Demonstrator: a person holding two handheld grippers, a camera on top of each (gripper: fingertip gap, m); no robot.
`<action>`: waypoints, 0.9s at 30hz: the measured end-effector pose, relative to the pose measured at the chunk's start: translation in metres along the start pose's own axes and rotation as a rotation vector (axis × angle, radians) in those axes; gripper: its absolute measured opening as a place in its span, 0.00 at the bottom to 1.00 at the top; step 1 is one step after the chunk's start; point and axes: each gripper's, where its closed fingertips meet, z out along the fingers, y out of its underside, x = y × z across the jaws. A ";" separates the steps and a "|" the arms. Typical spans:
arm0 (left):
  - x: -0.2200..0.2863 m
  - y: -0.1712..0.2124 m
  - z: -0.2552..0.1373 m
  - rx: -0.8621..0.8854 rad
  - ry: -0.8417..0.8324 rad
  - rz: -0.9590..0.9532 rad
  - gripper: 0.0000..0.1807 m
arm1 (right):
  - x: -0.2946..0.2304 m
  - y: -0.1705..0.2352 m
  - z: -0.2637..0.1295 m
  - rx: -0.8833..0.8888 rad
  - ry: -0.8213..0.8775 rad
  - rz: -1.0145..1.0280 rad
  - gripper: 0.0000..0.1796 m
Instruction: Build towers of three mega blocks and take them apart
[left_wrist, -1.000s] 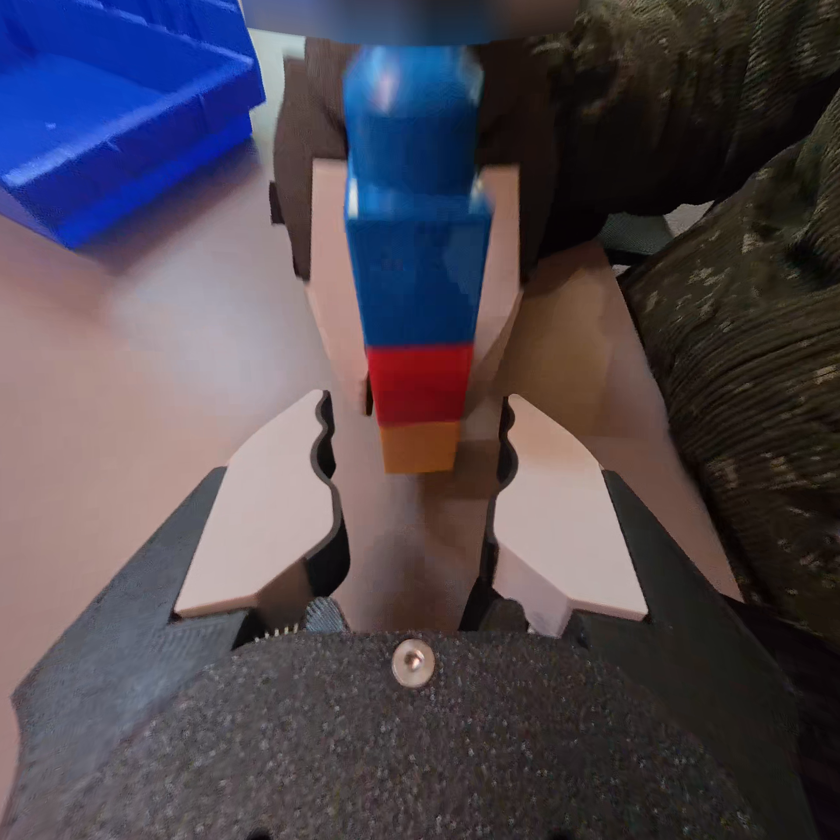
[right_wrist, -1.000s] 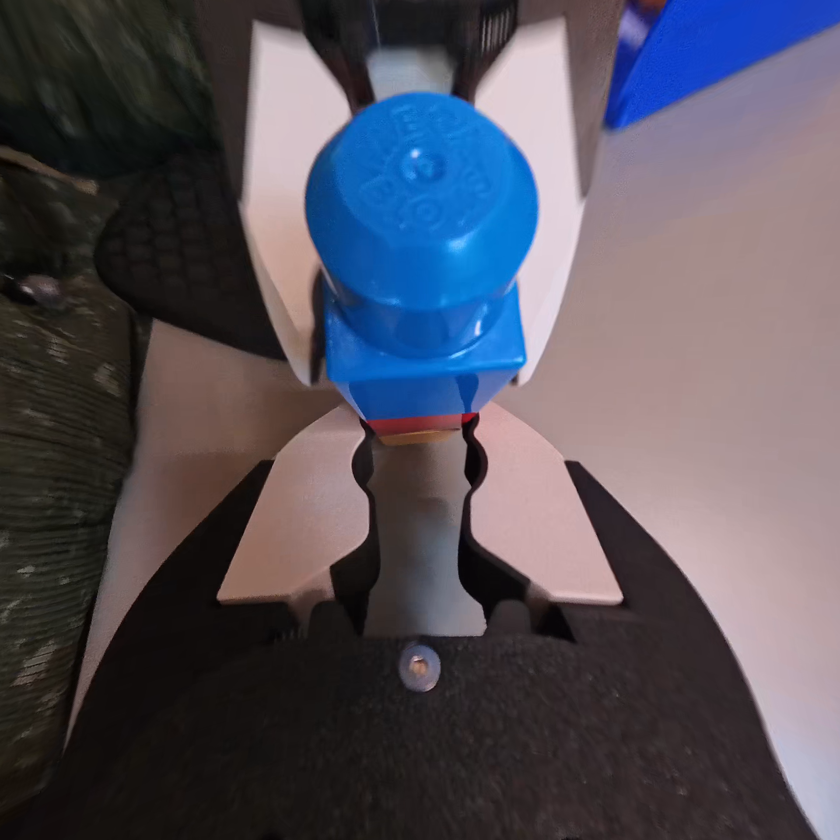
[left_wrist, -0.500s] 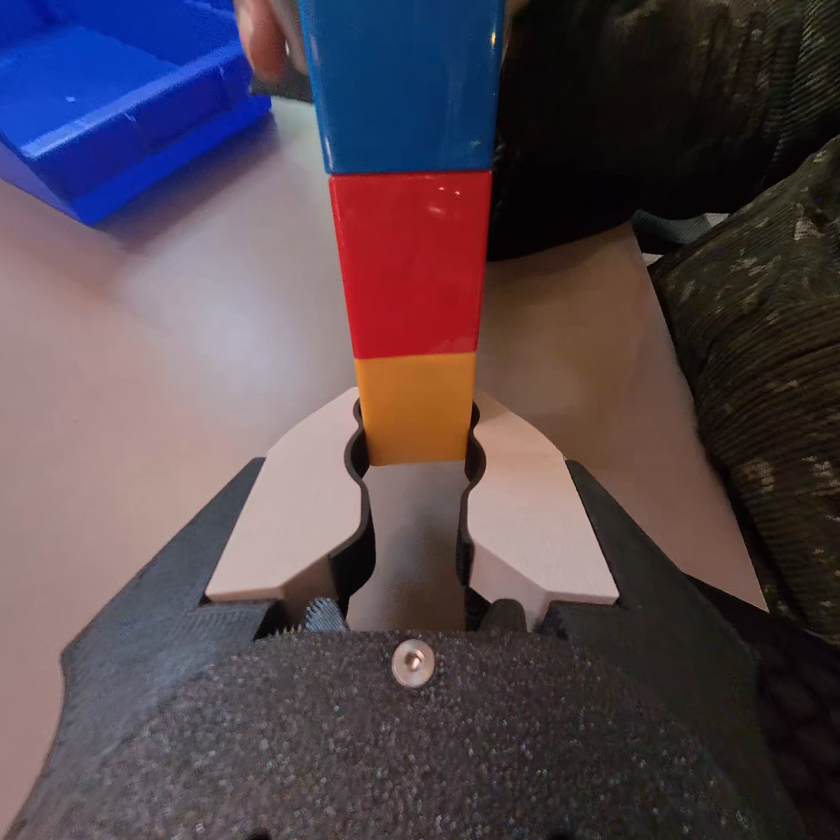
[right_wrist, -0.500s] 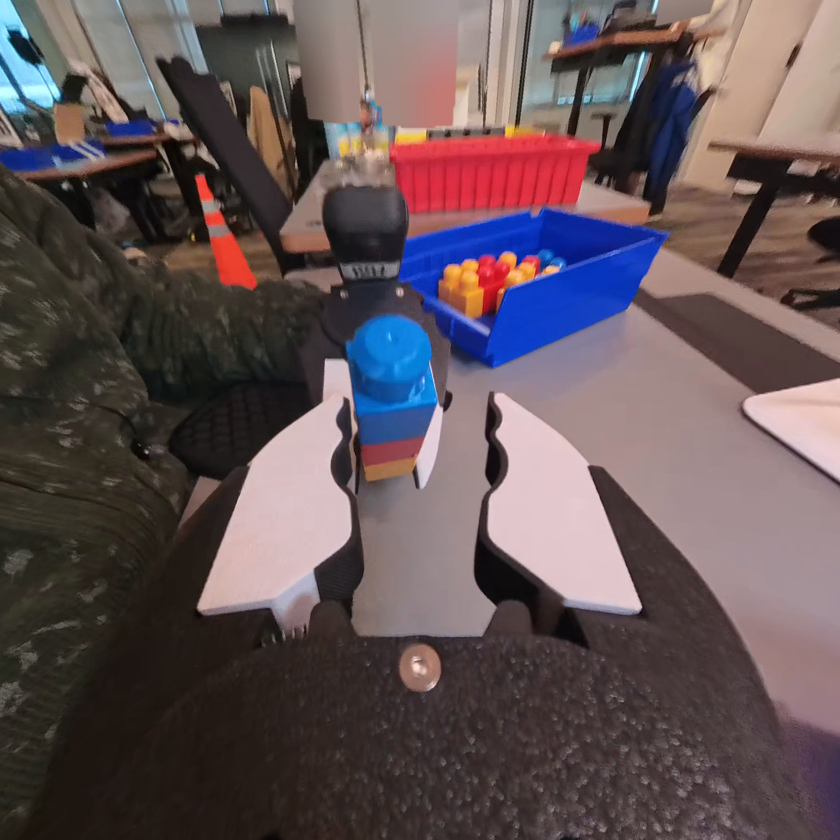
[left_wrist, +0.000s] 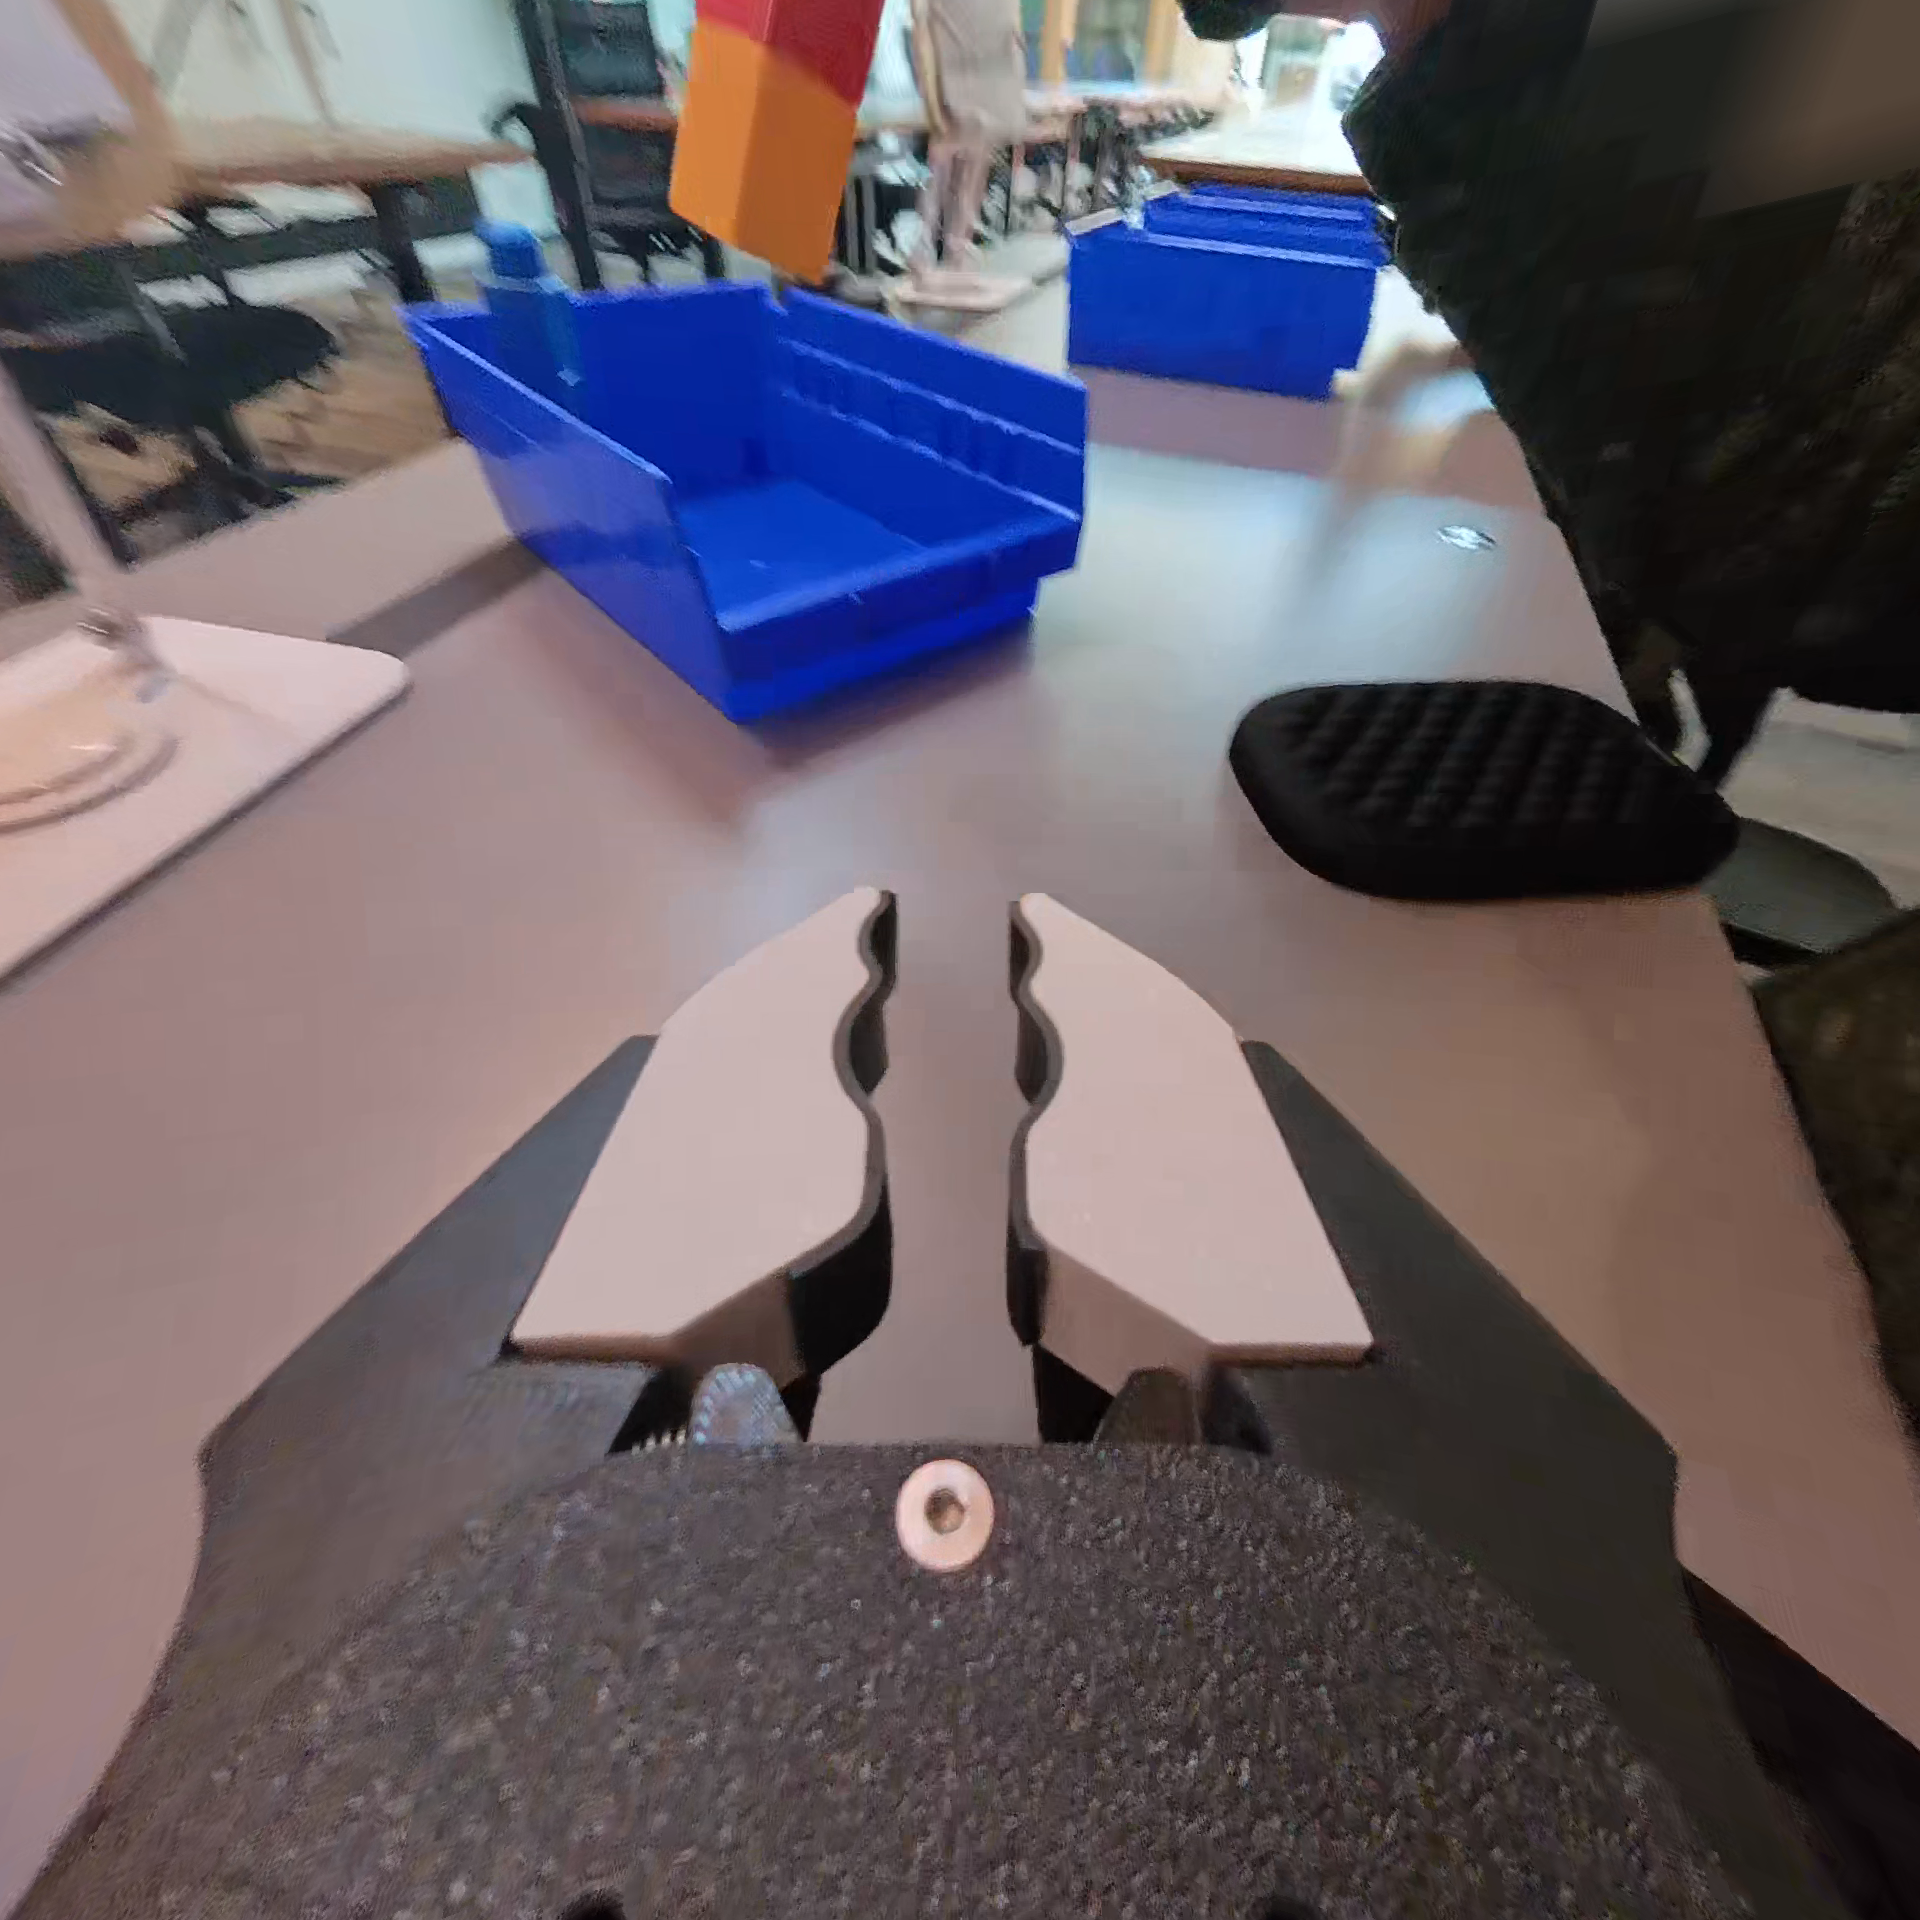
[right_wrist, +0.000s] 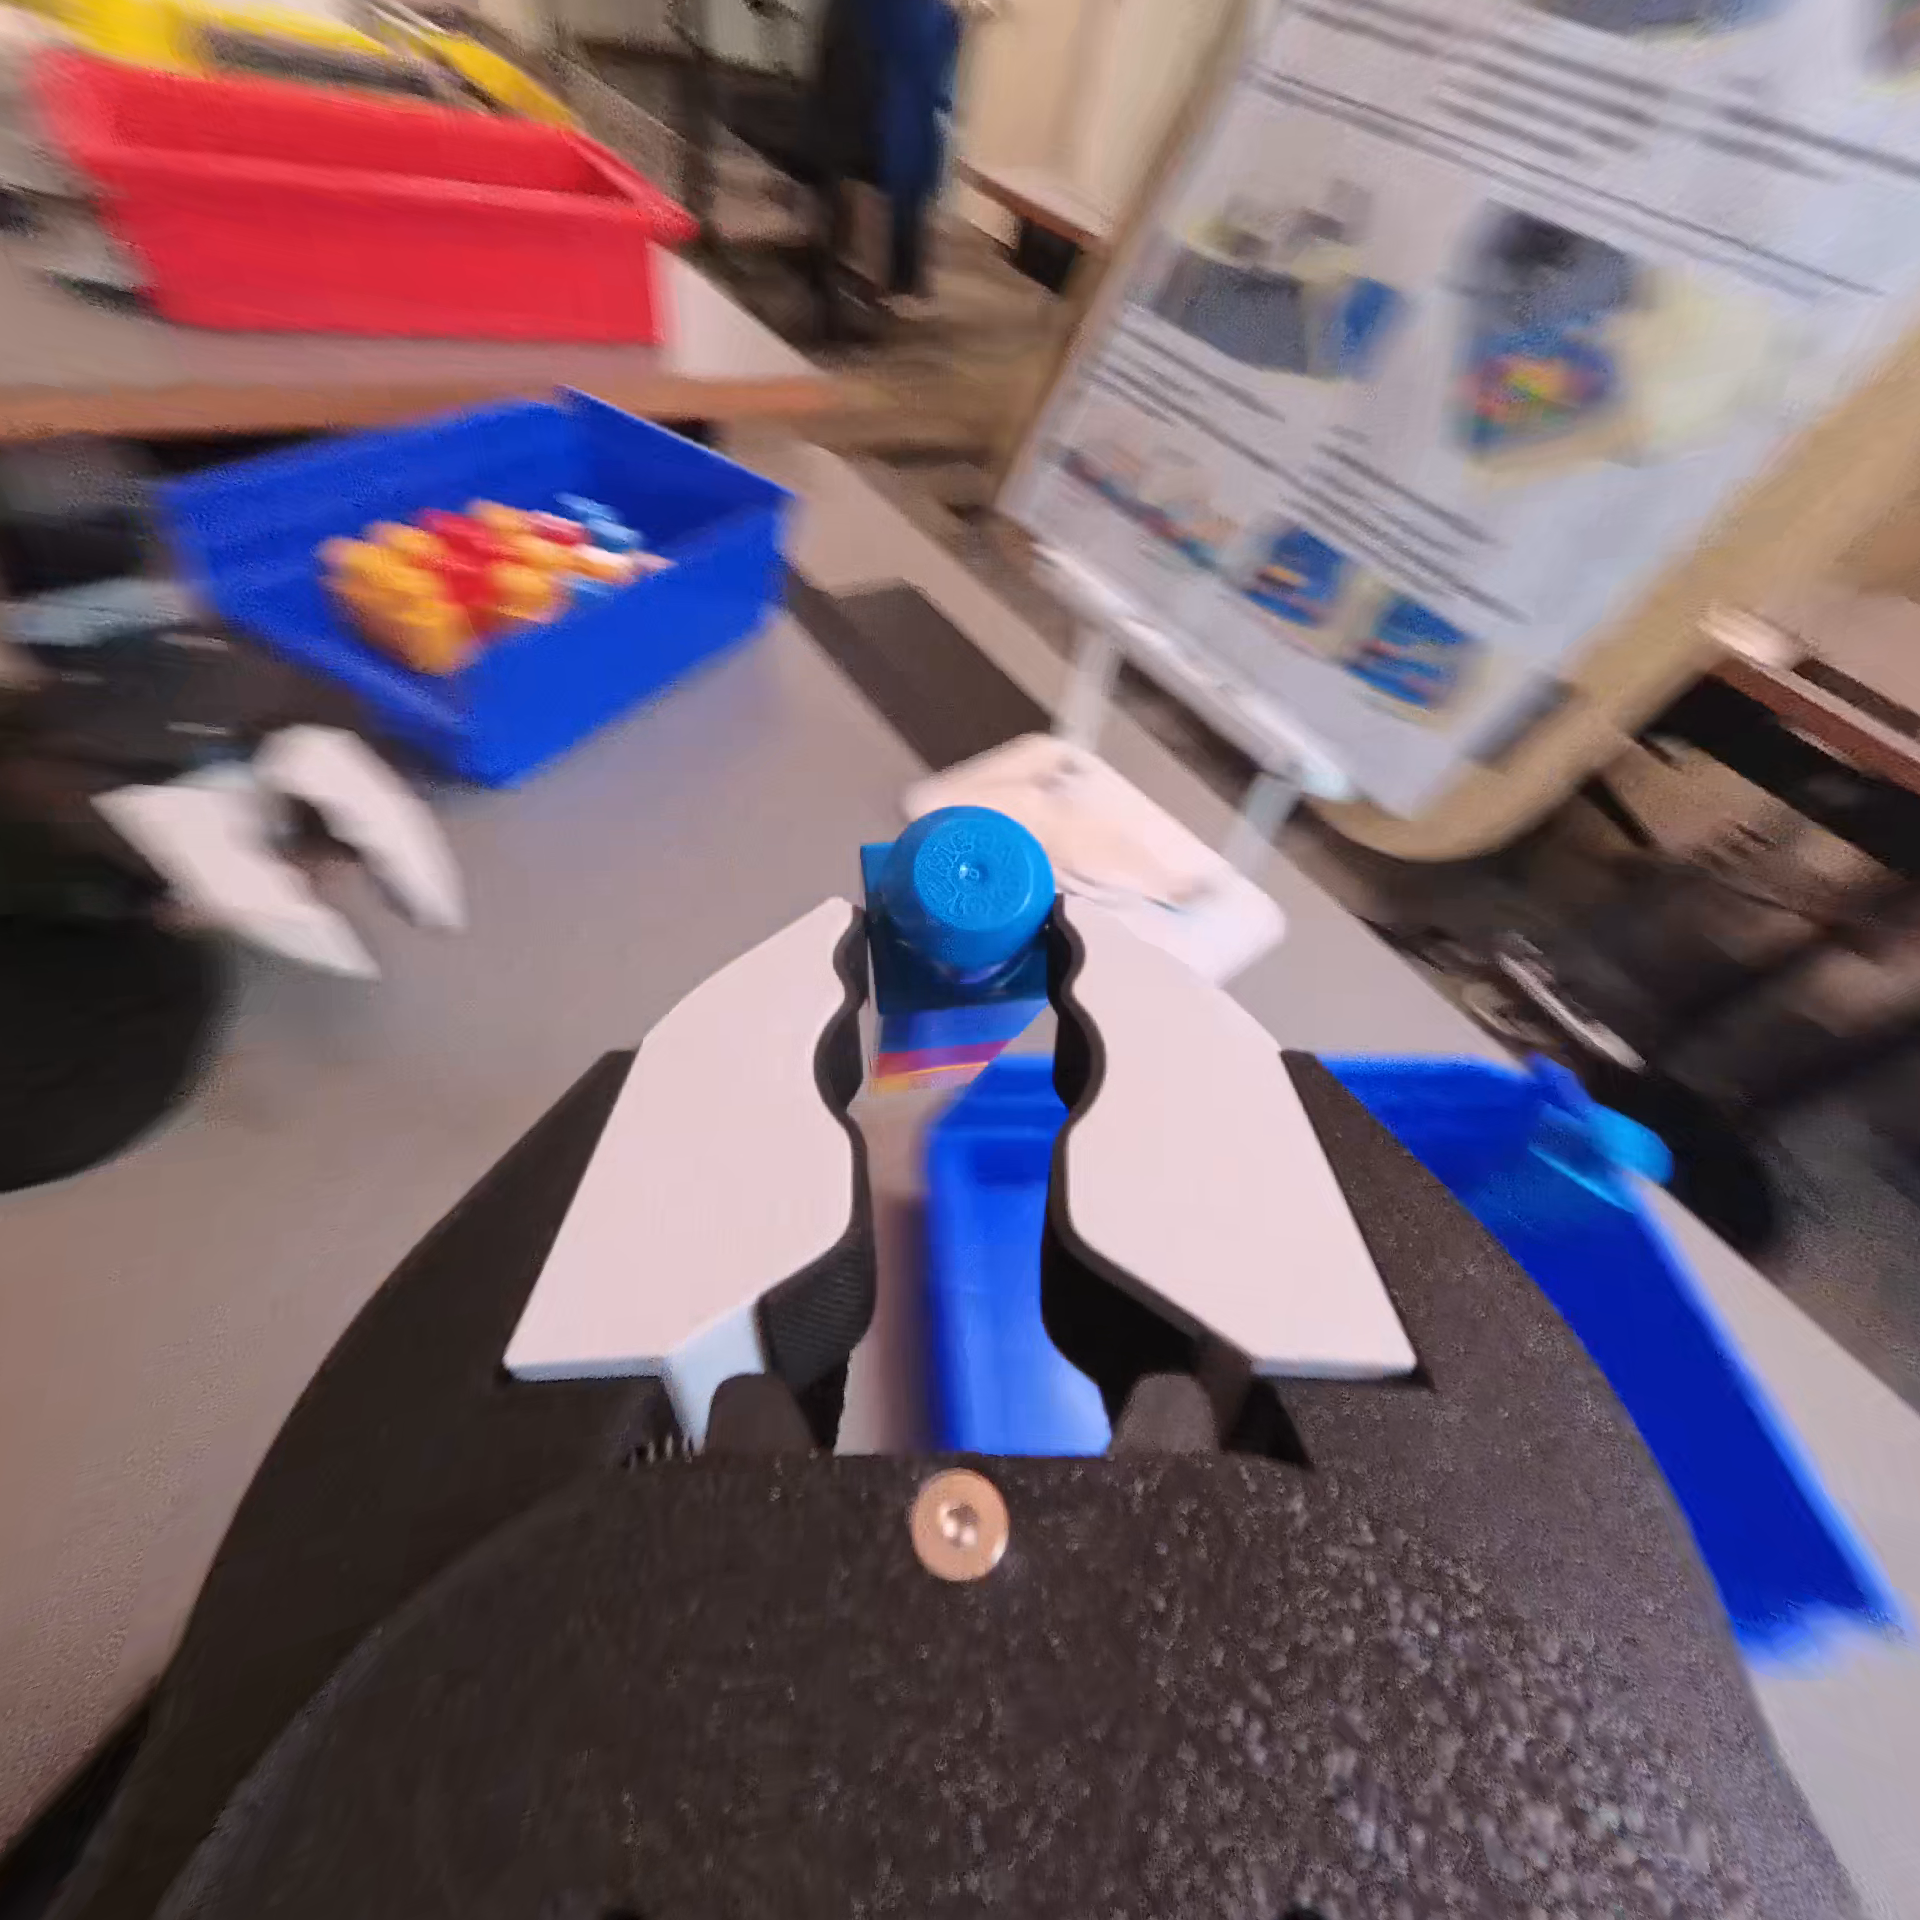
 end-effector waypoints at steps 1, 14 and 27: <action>-0.004 -0.005 -0.003 0.025 -0.030 0.011 0.07 | 0.034 0.007 0.002 -0.062 0.072 0.013 0.18; -0.039 -0.031 -0.036 0.197 -0.269 0.043 0.00 | 0.246 0.163 0.068 -0.393 0.387 0.324 0.19; -0.045 -0.033 -0.043 0.181 -0.328 0.051 0.00 | 0.245 0.160 0.065 -0.331 0.391 0.320 0.31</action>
